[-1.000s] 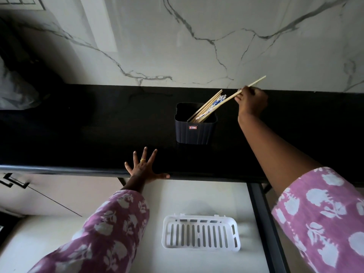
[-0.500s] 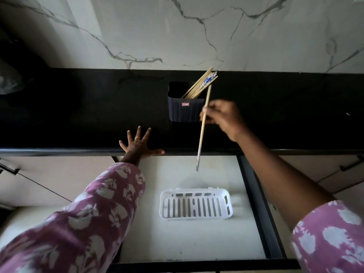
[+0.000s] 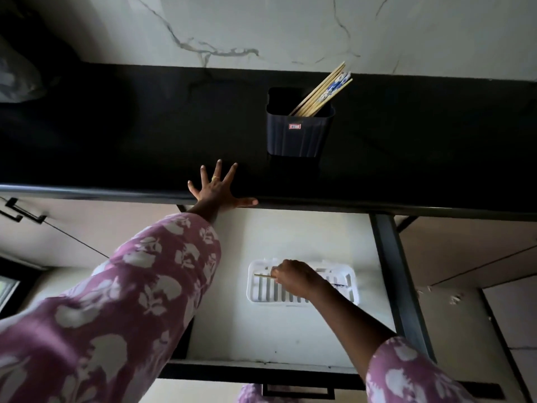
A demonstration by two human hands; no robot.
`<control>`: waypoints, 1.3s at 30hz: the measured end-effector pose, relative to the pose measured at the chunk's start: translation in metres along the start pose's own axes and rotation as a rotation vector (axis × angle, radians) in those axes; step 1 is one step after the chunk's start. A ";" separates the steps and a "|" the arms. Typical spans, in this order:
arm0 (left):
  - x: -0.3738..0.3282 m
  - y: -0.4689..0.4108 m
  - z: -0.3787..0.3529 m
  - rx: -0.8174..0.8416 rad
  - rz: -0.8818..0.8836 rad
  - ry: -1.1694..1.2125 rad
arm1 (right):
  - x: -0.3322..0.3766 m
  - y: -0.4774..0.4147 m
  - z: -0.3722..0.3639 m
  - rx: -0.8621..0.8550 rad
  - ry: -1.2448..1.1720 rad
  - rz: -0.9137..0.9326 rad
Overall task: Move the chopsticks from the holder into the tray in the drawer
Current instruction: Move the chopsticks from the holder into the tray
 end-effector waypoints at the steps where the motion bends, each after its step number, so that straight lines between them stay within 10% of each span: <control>1: 0.000 0.000 -0.001 -0.001 0.001 0.004 | 0.000 -0.002 -0.008 0.008 0.051 0.005; 27: 0.003 -0.008 -0.006 -0.031 0.011 -0.009 | 0.006 -0.024 -0.035 -0.081 0.354 0.058; 39: 0.000 0.000 0.000 0.022 0.028 0.009 | -0.047 0.003 0.081 -0.968 0.335 0.170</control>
Point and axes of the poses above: each hand's wrist, its own y-axis away from the middle knuckle, its own z-axis out of the back of the hand, x = y × z, the point moved 2 cm from there along -y, towards the middle knuckle, and after that the axes turned 6 degrees about y, right-handed, at the moved point
